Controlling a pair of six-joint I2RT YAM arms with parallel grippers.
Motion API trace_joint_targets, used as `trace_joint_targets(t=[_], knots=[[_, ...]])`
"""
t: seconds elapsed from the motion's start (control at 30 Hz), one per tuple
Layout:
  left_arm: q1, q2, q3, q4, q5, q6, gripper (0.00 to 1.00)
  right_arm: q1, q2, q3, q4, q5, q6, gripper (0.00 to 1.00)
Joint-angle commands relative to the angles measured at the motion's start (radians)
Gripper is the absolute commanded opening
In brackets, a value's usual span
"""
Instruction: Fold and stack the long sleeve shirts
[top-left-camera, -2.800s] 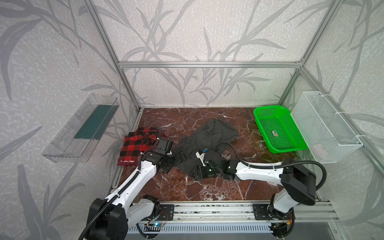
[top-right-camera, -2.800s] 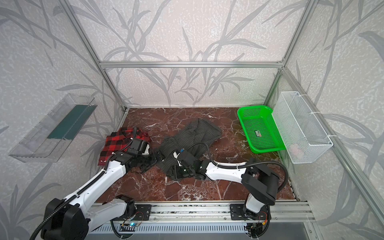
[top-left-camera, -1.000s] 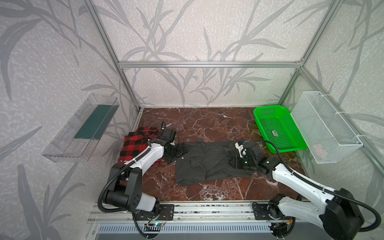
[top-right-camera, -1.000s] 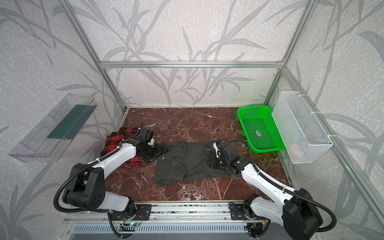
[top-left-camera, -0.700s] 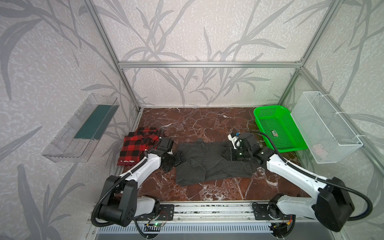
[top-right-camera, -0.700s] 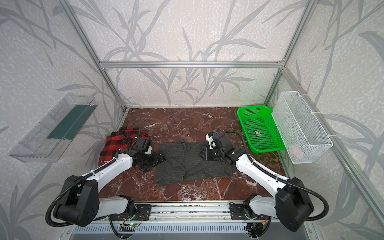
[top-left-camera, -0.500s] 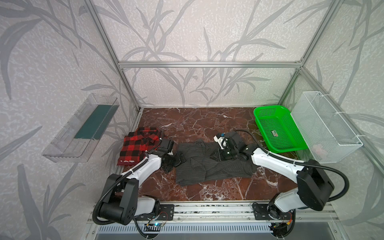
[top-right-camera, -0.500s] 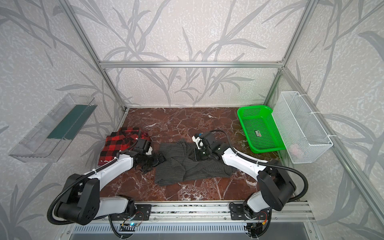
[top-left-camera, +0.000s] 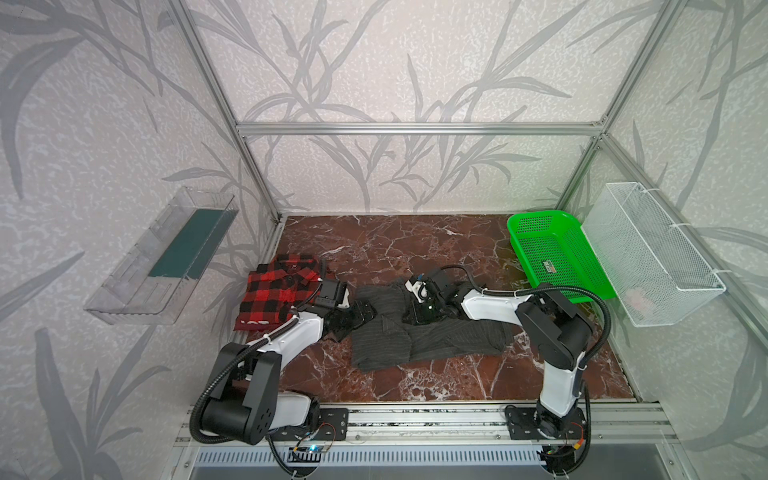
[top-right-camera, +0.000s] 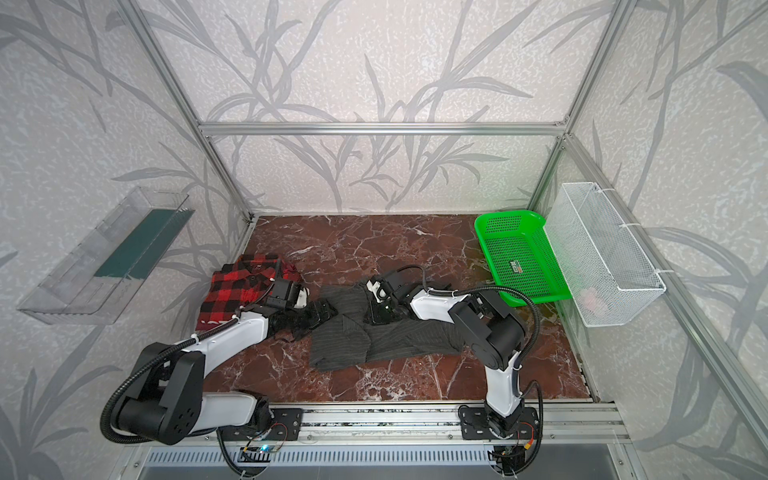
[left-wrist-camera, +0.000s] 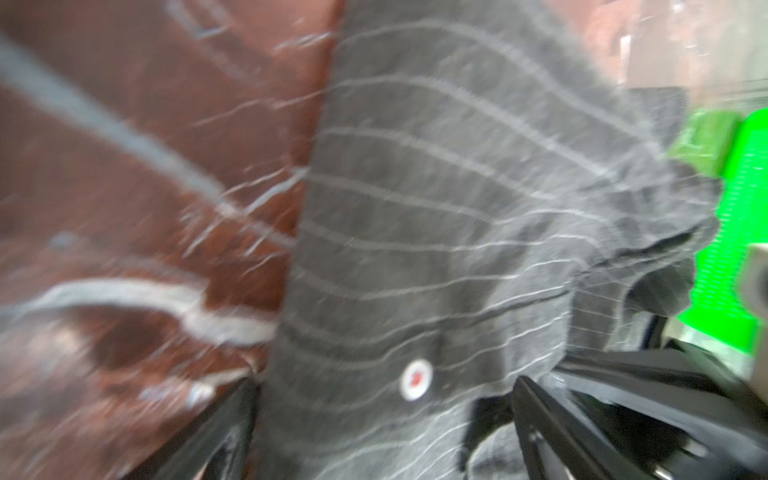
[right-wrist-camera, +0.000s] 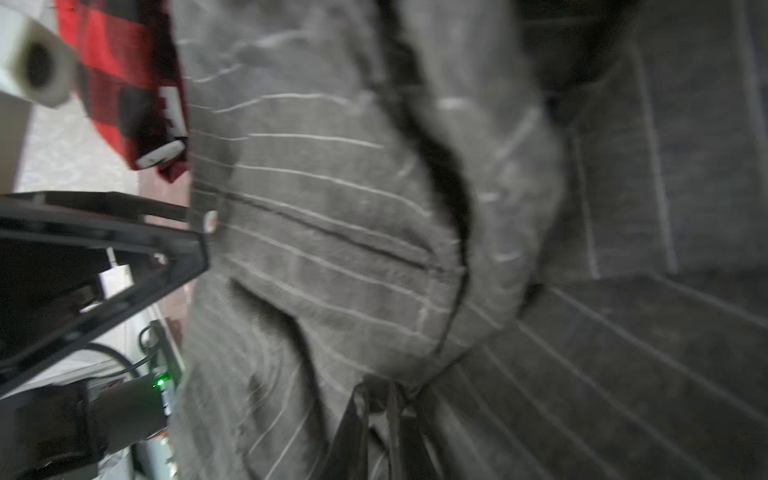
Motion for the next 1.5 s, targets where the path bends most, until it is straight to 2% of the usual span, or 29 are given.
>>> trace_joint_targets(t=[0.0,0.23,0.43,0.5,0.6,0.7,0.8,0.9,0.97,1.2,1.47], knots=[[0.002,0.074,-0.07,0.01,0.028,-0.008,0.95,0.002,0.032,0.028,0.023,0.039,-0.015,0.09],[0.0,0.093,-0.114,0.044,0.028,0.01,0.93,0.002,0.037,-0.001,0.023,0.071,-0.018,0.07],[0.0,0.095,-0.137,0.085,0.067,0.017,0.78,0.002,0.042,-0.006,0.029,0.077,-0.01,0.06],[0.0,0.085,-0.135,0.083,0.064,0.017,0.68,0.003,0.042,-0.01,0.031,0.077,-0.007,0.06],[0.0,0.074,-0.121,0.074,0.06,0.012,0.59,0.004,0.041,-0.019,0.042,0.075,0.0,0.05],[0.0,0.076,-0.107,0.069,0.069,0.006,0.43,0.003,0.039,-0.023,0.044,0.073,0.005,0.05],[-0.001,0.078,-0.097,0.064,0.073,0.0,0.34,0.005,0.034,-0.03,0.051,0.073,0.007,0.05],[0.0,0.071,-0.087,0.052,0.076,-0.006,0.17,0.006,0.032,-0.034,0.055,0.068,0.011,0.04],[0.0,0.054,-0.077,0.019,0.065,-0.011,0.0,0.01,0.024,-0.038,0.06,0.065,0.014,0.04],[0.0,-0.041,-0.032,-0.161,0.006,-0.046,0.0,-0.006,-0.111,-0.07,0.021,0.086,0.001,0.04],[-0.022,-0.043,0.154,-0.544,-0.147,-0.011,0.0,-0.18,-0.364,-0.163,-0.073,0.09,-0.054,0.07]])
